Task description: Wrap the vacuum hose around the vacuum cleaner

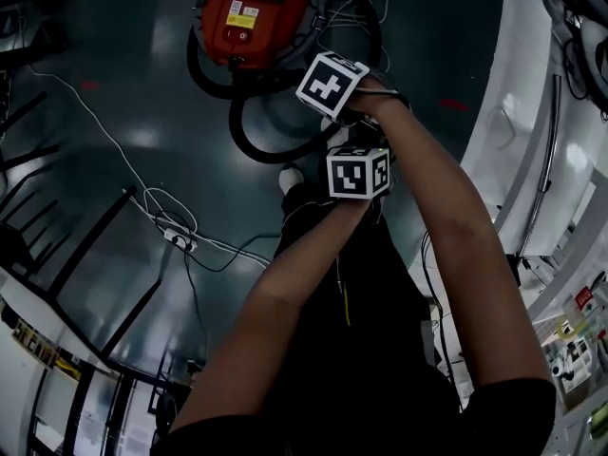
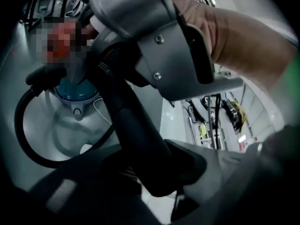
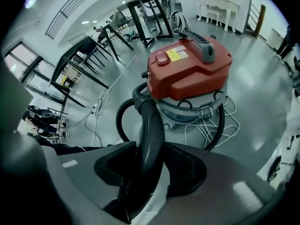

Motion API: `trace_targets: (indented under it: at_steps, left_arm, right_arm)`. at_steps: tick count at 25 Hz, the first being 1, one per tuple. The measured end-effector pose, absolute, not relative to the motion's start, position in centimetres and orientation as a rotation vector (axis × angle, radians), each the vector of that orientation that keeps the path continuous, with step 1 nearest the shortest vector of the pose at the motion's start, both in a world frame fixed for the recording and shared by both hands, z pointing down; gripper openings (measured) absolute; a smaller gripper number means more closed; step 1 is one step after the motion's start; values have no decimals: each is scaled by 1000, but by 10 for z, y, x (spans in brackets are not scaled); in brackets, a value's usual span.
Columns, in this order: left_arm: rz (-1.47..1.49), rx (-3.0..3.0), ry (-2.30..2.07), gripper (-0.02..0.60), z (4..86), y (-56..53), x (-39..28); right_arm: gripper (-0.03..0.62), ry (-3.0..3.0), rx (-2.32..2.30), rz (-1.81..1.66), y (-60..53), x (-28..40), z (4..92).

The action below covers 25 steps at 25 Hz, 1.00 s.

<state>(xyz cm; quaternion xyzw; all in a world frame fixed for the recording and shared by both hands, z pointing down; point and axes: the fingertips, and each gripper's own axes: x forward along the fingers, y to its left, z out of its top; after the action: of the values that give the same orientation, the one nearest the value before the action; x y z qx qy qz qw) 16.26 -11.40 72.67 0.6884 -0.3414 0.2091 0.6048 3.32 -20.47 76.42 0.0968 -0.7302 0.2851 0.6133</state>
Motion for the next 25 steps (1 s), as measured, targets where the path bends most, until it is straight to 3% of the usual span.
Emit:
trace_targets:
  at_steps: [8,11,15,25]
  left_arm:
    - [579,1814,-733,186,718,-119,159]
    - [609,1880,-719,270,714,-122,154]
    - [615,1876,-688,310,717,-119,141]
    - [585,1821,-938,275,718,-159,34]
  right_arm:
    - [178,-1747,226,610,-212,17,752]
    - [178,-1755,216,571,-216,15,747]
    - [175,-1742,202,521,-223,21,744]
    - [172,-1706,143,432,-229,45,743]
